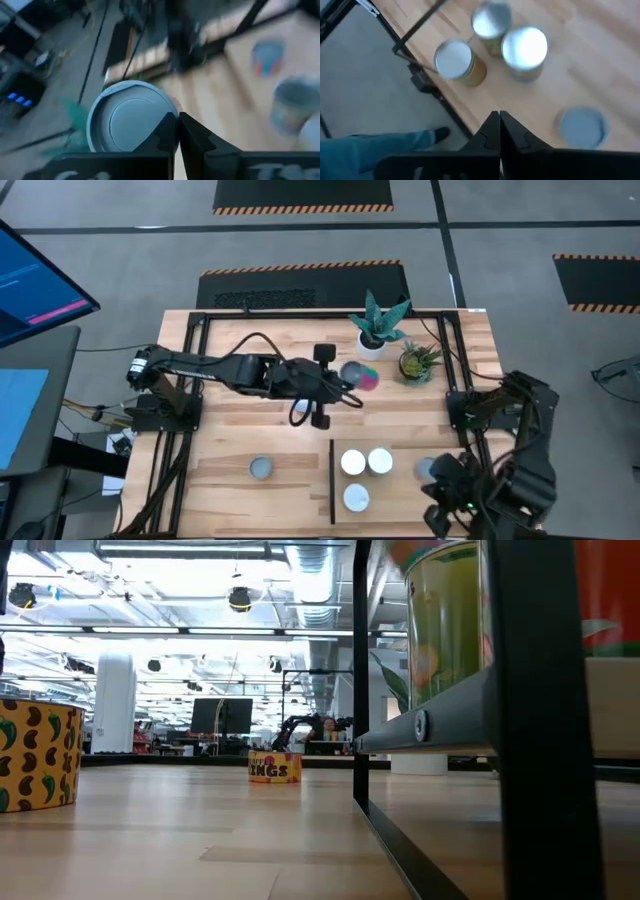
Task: Pick and place cans onto a shelf
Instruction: Put the pink canned chicken soup on the shelf
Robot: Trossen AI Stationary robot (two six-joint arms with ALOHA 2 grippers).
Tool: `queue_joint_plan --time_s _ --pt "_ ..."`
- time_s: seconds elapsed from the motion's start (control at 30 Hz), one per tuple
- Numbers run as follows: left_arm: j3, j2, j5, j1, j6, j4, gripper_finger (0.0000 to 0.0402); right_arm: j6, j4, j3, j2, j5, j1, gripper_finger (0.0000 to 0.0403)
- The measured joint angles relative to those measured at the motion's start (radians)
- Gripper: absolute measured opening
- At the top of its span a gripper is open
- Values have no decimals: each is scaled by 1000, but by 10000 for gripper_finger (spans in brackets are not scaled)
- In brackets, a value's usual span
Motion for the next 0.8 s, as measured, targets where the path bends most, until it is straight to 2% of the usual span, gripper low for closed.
queue_joint_plan --time_s 0.17,0.37,0.5,0.73,0.8 --pt "7 2 96 -42 -88 99 0 166 2 -8 7 -4 59 15" --pt "7 80 119 -108 -138 194 0 317 -1 -66 7 -76 74 20" --pt "36 135 121 -119 -171 201 0 384 -2 -96 8 -122 77 12" --pt "256 291 121 -68 -163 0 0 394 0 -97 8 -123 80 22" --pt "344 353 154 -41 -163 -87 0 392 -1 -97 8 -123 80 26"
